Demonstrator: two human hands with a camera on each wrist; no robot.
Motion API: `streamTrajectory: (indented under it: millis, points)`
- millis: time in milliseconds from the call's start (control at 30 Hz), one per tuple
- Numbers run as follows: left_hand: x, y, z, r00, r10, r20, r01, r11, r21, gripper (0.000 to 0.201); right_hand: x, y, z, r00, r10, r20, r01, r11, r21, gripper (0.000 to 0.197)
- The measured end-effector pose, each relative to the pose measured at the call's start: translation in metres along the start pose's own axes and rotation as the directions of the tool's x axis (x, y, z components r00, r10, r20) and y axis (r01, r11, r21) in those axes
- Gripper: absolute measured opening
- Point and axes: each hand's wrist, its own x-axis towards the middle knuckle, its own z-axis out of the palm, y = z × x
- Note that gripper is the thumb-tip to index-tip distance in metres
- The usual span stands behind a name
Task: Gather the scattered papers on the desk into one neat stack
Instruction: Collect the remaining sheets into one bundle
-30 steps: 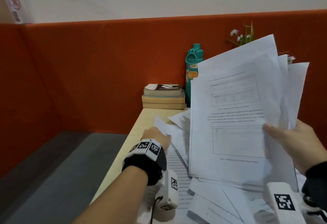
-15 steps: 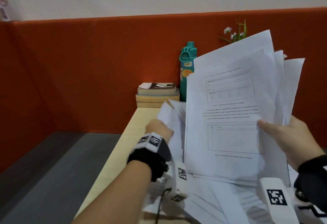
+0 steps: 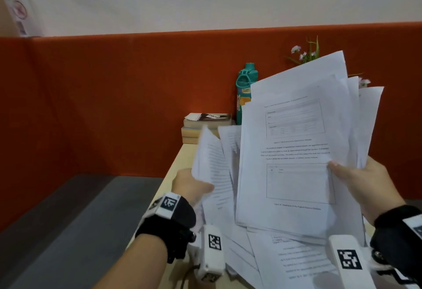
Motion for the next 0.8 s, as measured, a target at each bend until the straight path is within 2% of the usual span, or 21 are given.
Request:
streamTrajectory:
  millis: [67,133,200,300,400,533,633,700,733,800]
  points:
    - [-0.001,0.006,-0.002,0.987,0.109,-0.122,-0.087,0.98,0.178,0.024,-0.001,0.0,0.002,1.0,-0.006,-0.008,0.005,1.0,-0.028,0.035]
    - [-0.001,0.027,-0.012,0.927,0.29,-0.238,-0.223,0.936,0.272,0.017,-0.001,-0.001,0.002,1.0,-0.008,-0.014,0.007,0.999,-0.046,0.035]
    - [-0.007,0.047,-0.021,0.869,0.409,-0.278,-0.328,0.897,0.297,0.015,-0.001,-0.001,0.001,1.0,-0.012,-0.015,0.011,0.999,-0.051,0.034]
    - [-0.016,0.066,-0.029,0.832,0.475,-0.285,-0.395,0.87,0.297,0.016,-0.001,-0.001,0.002,1.0,-0.016,-0.022,0.015,0.999,-0.039,0.033]
    - [-0.022,0.085,-0.042,0.729,0.554,-0.402,-0.483,0.833,0.27,0.014,-0.002,-0.001,0.003,1.0,-0.014,-0.014,0.014,1.0,-0.028,0.034]
    - [-0.022,0.098,-0.069,0.722,0.509,-0.468,-0.537,0.839,0.085,0.017,-0.002,-0.002,0.001,1.0,-0.026,-0.009,0.026,1.0,-0.016,0.035]
    - [-0.023,0.113,-0.094,0.631,0.494,-0.598,-0.613,0.79,0.006,0.009,-0.002,-0.003,0.0,1.0,-0.025,0.006,0.025,1.0,-0.014,0.036]
    - [-0.025,0.124,-0.103,0.631,0.471,-0.616,-0.666,0.737,-0.117,0.002,-0.001,-0.004,0.0,0.999,-0.032,0.029,0.032,0.999,0.008,0.035]
    - [-0.024,0.124,-0.102,0.652,0.466,-0.598,-0.668,0.725,-0.164,0.005,-0.002,-0.007,0.001,0.998,-0.038,0.048,0.037,0.999,0.025,0.034]
    - [-0.017,0.116,-0.089,0.748,0.435,-0.501,-0.608,0.753,-0.253,0.017,-0.004,-0.013,0.004,0.994,-0.047,0.095,0.038,0.995,0.088,0.032]
